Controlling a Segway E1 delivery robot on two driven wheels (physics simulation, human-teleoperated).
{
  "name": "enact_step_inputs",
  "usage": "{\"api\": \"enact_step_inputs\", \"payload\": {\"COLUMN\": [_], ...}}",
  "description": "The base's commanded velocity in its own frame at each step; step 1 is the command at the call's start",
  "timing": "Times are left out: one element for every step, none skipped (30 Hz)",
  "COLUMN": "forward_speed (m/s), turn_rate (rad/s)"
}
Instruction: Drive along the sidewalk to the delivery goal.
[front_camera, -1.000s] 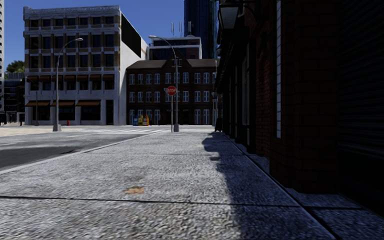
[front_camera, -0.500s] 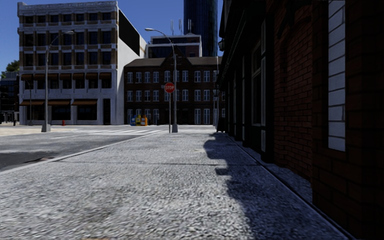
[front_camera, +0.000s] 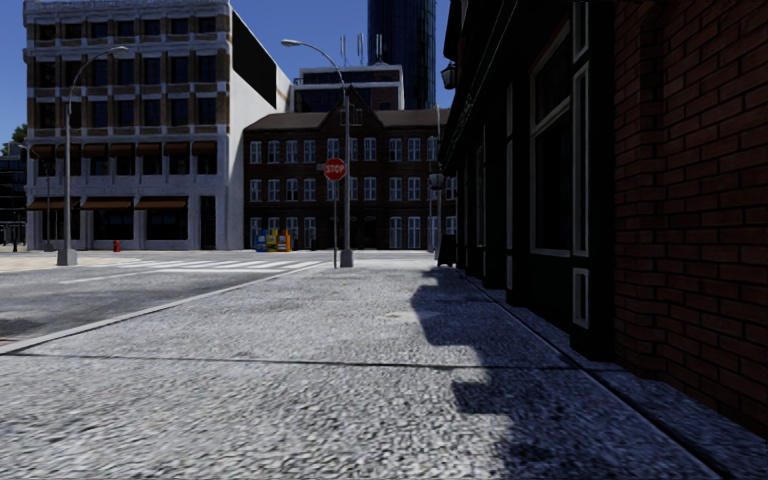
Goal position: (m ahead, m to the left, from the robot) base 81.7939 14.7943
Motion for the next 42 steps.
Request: {"api": "enact_step_inputs", "payload": {"forward_speed": [2.00,2.00,2.00,2.00,2.00,2.00,2.00,2.00,2.00,2.00,2.00,2.00,2.00,2.00,2.00,2.00,2.00,2.00,2.00,2.00,2.00,2.00,2.00,2.00,2.00,2.00,2.00,2.00,2.00,2.00,2.00,2.00,2.00,2.00,2.00,2.00,2.00,2.00,2.00,2.00,2.00,2.00], "turn_rate": [0.00,0.00,0.00,0.00,0.00,0.00,0.00,0.00,0.00,0.00,0.00,0.00,0.00,0.00,0.00,0.00,0.00,0.00,0.00,0.00,0.00,0.00,0.00,0.00,0.00,0.00,0.00,0.00,0.00,0.00,0.00,0.00,0.00,0.00,0.00,0.00,0.00,0.00,0.00,0.00,0.00,-0.01]}}
